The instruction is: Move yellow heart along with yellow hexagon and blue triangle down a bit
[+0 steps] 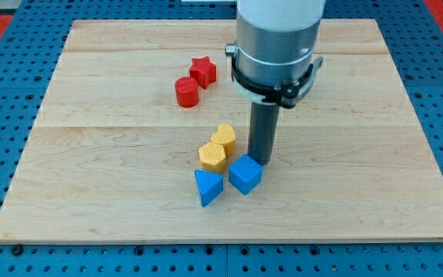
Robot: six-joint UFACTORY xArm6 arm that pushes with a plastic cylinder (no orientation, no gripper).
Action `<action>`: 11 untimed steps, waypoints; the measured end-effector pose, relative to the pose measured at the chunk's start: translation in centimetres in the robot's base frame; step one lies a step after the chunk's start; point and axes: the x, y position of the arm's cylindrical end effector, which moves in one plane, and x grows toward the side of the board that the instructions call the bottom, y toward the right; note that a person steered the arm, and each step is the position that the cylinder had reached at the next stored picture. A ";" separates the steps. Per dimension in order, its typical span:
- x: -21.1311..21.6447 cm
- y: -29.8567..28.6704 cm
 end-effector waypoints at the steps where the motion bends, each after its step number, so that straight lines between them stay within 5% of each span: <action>1: 0.9 0.0; 4: -8.1 0.6; 6: -8.1 -6.2; 11: -5.1 -4.8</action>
